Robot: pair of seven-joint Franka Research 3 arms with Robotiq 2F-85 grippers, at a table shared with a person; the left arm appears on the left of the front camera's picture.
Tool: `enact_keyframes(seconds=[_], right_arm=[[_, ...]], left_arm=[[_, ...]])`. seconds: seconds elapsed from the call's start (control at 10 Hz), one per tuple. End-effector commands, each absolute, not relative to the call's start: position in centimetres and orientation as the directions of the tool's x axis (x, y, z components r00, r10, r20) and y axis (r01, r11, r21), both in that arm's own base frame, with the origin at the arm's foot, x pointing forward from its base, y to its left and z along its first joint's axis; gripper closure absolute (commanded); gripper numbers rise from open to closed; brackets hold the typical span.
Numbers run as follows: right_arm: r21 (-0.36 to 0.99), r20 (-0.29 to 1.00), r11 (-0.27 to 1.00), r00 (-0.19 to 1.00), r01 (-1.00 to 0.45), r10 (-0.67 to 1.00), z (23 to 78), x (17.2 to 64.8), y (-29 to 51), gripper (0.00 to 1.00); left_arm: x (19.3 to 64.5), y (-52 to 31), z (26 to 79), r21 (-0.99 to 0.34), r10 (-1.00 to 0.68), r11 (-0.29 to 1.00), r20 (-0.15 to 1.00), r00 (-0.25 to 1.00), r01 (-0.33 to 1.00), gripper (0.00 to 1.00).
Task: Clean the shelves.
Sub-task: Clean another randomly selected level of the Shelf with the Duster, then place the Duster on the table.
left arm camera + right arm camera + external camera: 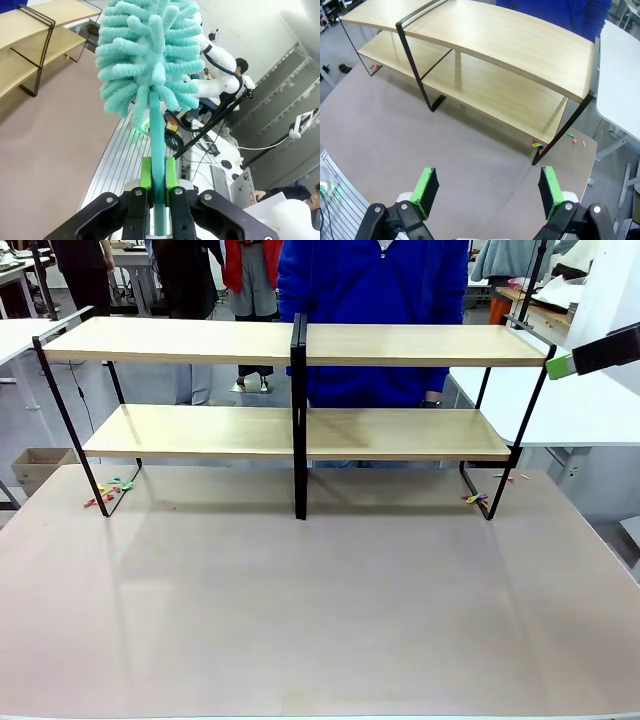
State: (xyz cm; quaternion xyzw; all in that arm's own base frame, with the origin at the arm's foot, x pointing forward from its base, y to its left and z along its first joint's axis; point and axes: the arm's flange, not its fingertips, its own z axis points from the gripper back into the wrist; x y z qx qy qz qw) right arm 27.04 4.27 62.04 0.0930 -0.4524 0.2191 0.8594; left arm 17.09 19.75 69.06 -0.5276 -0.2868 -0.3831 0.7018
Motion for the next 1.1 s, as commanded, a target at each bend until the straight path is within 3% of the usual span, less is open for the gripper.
enact_keyframes(seconds=[0.0, 0.6, 0.8, 0.9, 1.0], right_arm=[[-0.045, 0.826, 0.887, 0.483, -0.459, 0.291, 62.2, 27.3, 4.3, 0.00], [-0.039, 0.818, 0.887, 0.495, -0.461, 0.293, 62.0, 27.0, 4.3, 0.00], [0.397, 0.652, 0.679, 0.711, -0.617, 0.265, 59.5, 27.7, 5.2, 0.00], [0.616, 0.526, 0.576, 0.825, -0.537, 0.206, 56.8, 27.6, 3.7, 0.00], [0.796, 0.350, 0.486, 0.929, -0.362, 0.118, 53.8, 27.3, 2.1, 0.00]], left_arm=[[17.0, 20.1, 69.3, -0.527, -0.234, 0.157, 0.802, 0.549, 0.836, 0.88], [17.1, 19.9, 68.9, -0.523, -0.234, 0.151, 0.806, 0.544, 0.839, 0.88], [21.9, 15.9, 67.4, -0.702, -0.674, -0.013, 0.532, 0.512, 0.712, 0.88], [23.0, 14.8, 65.5, -0.777, -0.749, 0.014, 0.408, 0.521, 0.629, 0.88], [25.0, 13.9, 63.2, -0.833, -0.857, 0.059, 0.241, 0.456, 0.551, 0.88]])
